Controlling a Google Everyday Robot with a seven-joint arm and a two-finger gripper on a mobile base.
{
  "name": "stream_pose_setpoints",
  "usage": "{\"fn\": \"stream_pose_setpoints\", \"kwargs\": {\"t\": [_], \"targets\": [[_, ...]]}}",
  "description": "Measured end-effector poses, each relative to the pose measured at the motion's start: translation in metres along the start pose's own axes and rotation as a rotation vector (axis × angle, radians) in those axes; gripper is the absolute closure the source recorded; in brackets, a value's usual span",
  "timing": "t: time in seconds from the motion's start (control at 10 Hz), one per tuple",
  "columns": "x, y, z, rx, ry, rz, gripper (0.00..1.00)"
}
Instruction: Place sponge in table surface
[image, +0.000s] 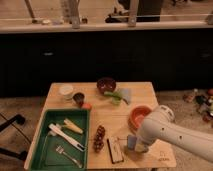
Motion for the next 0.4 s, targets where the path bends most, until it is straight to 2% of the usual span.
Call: {"fn": "stream_pose_setpoints", "kwargs": {"t": [0.2, 0.4], "targets": [[0.0026, -0.0016, 0.0058, 0.002, -0.01, 0.006, 1.0], [0.0031, -0.004, 0.0103, 0.007, -0.024, 0.015, 0.91]]}}
